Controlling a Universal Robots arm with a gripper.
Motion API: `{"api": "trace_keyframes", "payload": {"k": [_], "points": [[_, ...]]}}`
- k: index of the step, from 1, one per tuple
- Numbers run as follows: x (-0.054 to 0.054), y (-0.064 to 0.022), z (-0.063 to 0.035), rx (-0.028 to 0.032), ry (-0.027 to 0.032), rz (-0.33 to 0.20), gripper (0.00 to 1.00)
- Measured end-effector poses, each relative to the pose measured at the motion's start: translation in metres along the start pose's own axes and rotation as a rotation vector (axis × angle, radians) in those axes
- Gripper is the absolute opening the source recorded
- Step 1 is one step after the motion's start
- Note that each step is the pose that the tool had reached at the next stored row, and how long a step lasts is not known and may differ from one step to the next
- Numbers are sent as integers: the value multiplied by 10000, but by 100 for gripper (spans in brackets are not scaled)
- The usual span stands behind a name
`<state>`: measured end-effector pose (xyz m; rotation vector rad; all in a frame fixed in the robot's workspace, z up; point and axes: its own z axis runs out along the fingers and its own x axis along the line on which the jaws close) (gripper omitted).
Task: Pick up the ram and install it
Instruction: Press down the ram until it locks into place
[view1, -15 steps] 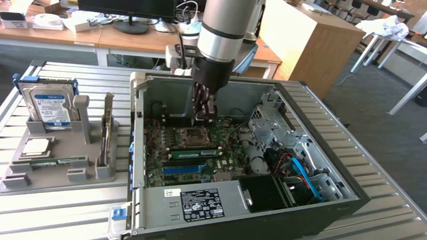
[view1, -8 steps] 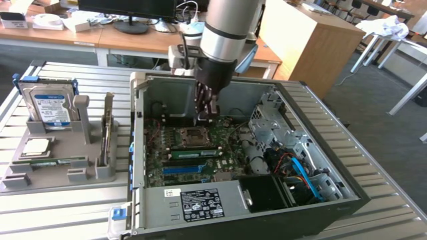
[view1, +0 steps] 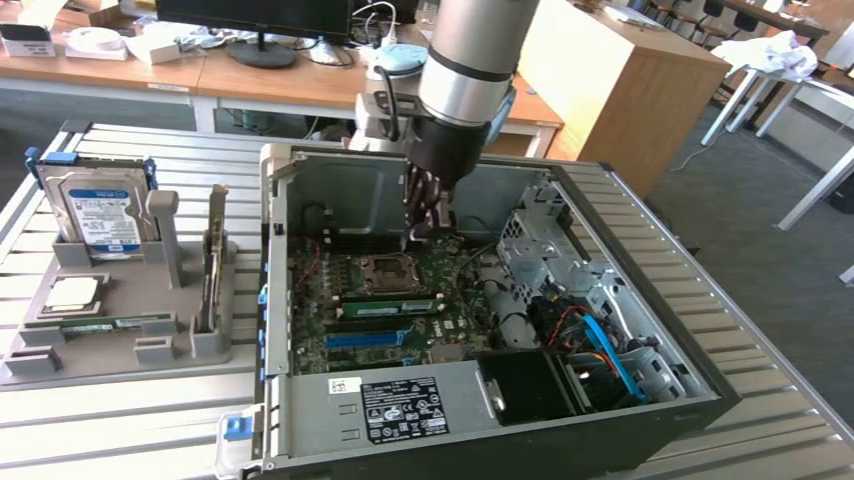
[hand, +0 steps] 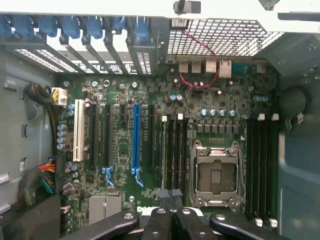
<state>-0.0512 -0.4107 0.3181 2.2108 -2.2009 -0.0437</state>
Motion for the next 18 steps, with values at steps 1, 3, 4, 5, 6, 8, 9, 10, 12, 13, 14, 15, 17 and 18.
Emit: {"api": "trace_keyframes", "payload": {"k": [1,3,4,5,6,8,9,10,12,13,14,15,17,18], "points": [[0,-4,0,0,0,0,10],[0,-4,0,0,1,1,10],[-1,-4,0,0,0,1,10],[-1,-4,0,0,-1,1,10],[-1,-4,0,0,-2,1,10],[-1,-5,-15,0,-1,1,10],[-1,-5,-29,0,-2,1,10],[-1,-5,-45,0,-6,1,10],[-1,-5,-68,0,-31,-1,10],[-1,-5,-77,0,-49,-1,10],[-1,-5,-87,1,-65,-2,10],[-1,-6,-99,0,-79,-3,10],[-1,-7,-131,1,-100,-2,10],[-1,-7,-151,1,-105,-3,10]]}}
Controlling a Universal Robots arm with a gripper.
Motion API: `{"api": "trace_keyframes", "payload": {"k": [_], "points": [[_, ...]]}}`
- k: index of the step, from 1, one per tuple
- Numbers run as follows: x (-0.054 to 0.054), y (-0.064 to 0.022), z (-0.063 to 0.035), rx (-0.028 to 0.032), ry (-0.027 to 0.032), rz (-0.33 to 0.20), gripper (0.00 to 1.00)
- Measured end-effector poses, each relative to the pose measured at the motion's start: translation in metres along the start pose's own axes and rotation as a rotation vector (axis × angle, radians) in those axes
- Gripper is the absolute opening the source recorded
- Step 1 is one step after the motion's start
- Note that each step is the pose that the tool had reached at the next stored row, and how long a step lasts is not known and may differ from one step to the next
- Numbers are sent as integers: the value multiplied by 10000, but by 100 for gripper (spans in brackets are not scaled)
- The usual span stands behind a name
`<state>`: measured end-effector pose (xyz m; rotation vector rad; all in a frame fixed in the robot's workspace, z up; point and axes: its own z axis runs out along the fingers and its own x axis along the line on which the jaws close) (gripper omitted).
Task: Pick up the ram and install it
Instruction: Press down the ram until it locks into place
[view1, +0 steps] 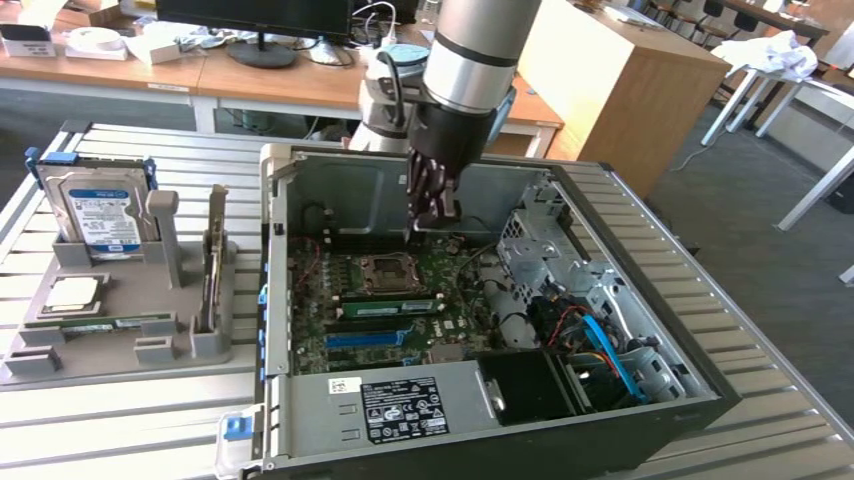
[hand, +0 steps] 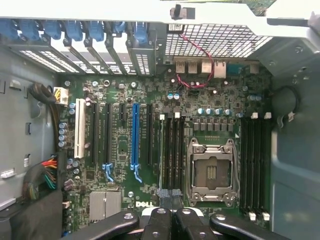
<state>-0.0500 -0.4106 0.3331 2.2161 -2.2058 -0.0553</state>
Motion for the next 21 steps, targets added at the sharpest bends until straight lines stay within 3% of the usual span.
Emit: {"api": "trace_keyframes", "payload": {"k": [8,12,21], "points": [[-1,0,-63,0,-9,0,10],[-1,0,-64,1,-89,-3,10],[-1,0,-64,0,-92,-3,10]]}}
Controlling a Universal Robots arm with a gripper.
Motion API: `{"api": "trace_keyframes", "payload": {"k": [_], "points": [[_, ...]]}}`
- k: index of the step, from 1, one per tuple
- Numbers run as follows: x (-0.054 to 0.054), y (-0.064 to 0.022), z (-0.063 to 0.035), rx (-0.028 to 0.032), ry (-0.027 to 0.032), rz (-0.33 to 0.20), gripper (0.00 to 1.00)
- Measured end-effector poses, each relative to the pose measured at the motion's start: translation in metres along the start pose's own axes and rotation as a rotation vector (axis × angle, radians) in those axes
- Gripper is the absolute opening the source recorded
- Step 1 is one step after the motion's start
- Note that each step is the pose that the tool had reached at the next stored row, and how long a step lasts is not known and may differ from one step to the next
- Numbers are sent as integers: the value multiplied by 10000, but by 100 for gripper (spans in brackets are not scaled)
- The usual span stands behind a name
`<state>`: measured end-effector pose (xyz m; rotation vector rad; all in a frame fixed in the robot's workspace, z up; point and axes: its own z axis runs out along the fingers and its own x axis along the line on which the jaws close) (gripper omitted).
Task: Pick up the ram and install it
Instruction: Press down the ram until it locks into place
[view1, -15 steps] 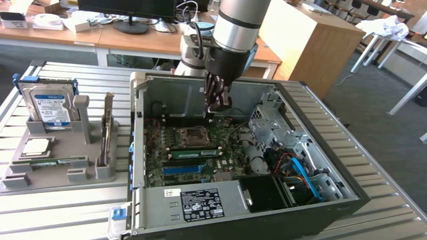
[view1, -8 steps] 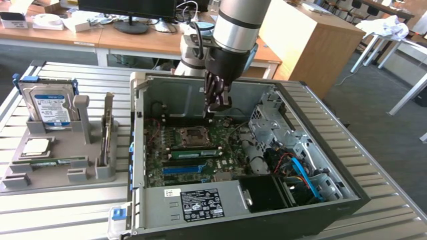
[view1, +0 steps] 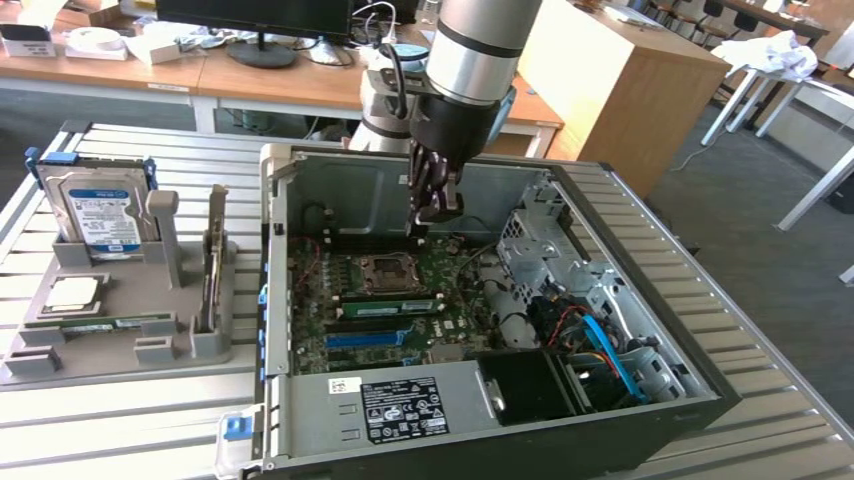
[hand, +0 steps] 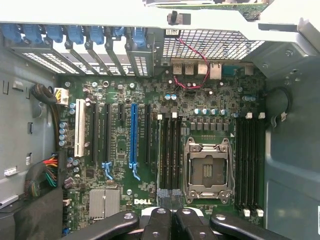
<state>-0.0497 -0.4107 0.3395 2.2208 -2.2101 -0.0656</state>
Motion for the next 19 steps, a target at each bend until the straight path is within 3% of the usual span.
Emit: {"api": "trace_keyframes", "payload": {"k": [14,19], "points": [[0,2,0,7,-10,280,10],[0,2,1,17,-25,719,10]]}}
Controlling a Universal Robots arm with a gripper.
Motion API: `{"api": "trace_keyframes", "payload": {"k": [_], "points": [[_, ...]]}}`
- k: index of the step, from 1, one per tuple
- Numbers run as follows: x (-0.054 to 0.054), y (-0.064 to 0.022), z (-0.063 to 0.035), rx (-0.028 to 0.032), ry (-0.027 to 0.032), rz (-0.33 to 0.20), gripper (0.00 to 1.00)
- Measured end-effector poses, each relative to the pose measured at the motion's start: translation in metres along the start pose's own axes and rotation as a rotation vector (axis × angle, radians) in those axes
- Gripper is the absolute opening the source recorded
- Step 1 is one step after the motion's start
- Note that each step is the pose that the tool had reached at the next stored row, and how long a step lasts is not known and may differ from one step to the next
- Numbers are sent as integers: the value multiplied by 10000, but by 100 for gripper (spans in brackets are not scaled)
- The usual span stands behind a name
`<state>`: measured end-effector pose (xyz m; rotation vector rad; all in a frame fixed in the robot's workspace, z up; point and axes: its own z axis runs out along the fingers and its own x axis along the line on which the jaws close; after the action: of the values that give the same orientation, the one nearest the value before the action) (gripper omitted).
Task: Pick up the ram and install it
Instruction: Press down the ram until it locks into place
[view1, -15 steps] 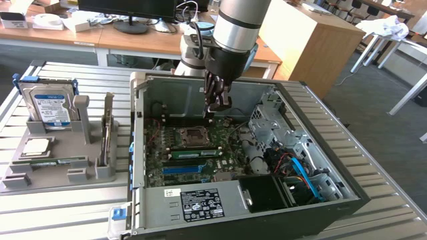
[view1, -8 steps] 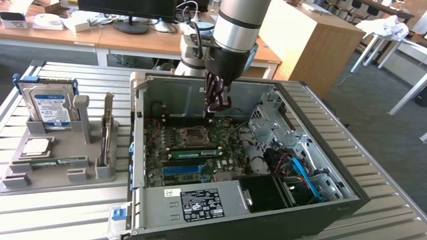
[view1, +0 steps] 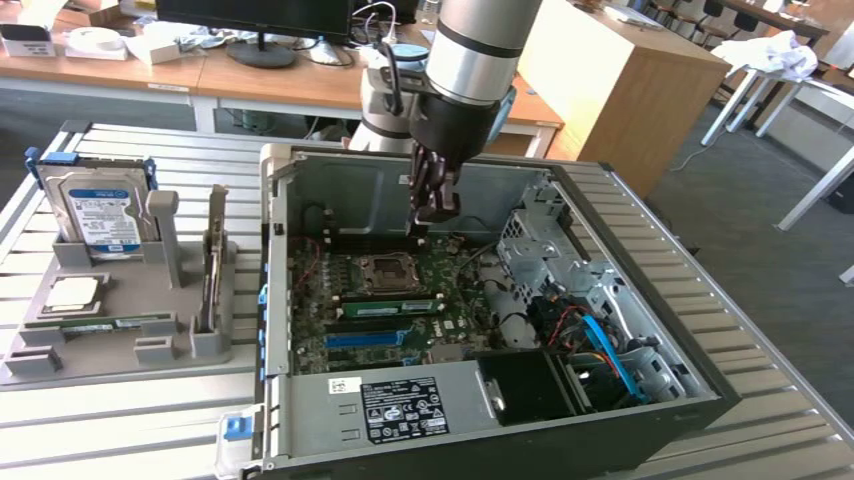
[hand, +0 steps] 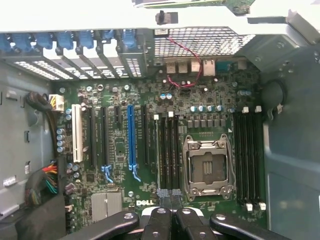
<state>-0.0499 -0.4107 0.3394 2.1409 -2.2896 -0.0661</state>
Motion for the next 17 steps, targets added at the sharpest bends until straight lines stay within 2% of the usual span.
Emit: {"api": "trace_keyframes", "payload": {"k": [17], "points": [[0,0,6,56,-83,2340,10]]}}
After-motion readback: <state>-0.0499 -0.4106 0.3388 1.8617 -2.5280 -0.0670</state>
